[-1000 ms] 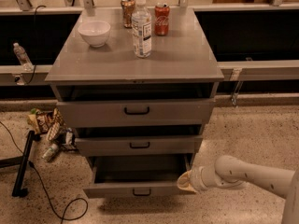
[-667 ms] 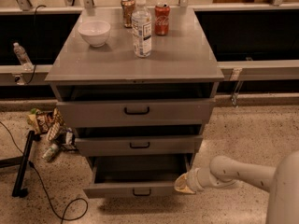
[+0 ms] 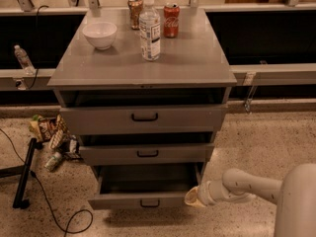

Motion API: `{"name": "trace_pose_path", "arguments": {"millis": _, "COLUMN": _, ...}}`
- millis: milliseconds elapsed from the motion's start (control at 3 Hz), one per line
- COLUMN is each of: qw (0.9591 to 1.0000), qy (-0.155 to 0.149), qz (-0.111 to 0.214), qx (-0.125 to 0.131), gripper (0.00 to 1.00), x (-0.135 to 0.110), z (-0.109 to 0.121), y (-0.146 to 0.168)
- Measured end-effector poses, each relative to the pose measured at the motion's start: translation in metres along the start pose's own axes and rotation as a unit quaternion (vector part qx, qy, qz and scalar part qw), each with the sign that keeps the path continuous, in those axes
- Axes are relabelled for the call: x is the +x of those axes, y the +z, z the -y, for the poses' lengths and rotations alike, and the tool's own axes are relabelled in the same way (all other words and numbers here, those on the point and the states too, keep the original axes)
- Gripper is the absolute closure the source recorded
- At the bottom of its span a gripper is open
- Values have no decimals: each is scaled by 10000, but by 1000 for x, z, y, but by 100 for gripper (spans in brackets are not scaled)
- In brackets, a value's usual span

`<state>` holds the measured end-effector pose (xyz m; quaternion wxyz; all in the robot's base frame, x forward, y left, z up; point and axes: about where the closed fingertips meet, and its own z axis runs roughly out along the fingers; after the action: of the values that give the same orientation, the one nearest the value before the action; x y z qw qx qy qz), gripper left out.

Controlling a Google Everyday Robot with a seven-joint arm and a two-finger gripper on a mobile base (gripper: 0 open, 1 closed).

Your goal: Close bottom drawer

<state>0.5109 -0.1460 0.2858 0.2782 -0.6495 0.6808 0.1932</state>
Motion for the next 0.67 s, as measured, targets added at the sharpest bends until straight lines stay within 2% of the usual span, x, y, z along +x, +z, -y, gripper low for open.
{"name": "trace_pose_path", "arguments": {"millis": 667, "qw": 9995, "qy": 179, "qz": -258, "qx": 34, "gripper": 100, "x": 47, "z": 9, "y": 40}}
